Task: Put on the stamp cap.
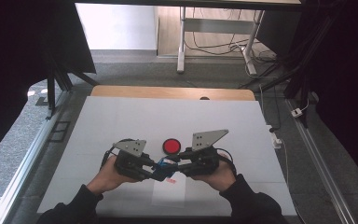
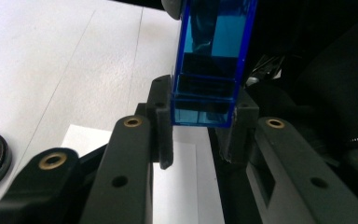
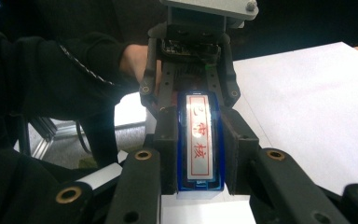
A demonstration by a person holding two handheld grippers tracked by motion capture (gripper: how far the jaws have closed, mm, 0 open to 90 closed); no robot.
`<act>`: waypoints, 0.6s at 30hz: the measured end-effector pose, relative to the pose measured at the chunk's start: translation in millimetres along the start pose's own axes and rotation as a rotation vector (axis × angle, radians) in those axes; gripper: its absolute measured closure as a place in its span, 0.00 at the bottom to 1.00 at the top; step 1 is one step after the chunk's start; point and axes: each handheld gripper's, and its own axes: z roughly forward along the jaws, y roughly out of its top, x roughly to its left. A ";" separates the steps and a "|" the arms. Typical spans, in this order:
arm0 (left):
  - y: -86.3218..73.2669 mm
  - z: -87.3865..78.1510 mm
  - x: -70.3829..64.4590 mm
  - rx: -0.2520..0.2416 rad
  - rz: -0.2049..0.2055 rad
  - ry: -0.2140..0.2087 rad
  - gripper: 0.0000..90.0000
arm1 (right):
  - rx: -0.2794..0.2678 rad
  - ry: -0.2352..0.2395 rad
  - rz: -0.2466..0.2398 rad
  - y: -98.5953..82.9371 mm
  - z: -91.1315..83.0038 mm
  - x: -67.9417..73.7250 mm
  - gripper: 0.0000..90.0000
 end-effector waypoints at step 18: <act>1.1 -1.7 -0.9 -0.020 0.004 0.030 0.67 | -0.004 0.003 0.008 -2.1 0.8 -2.5 0.79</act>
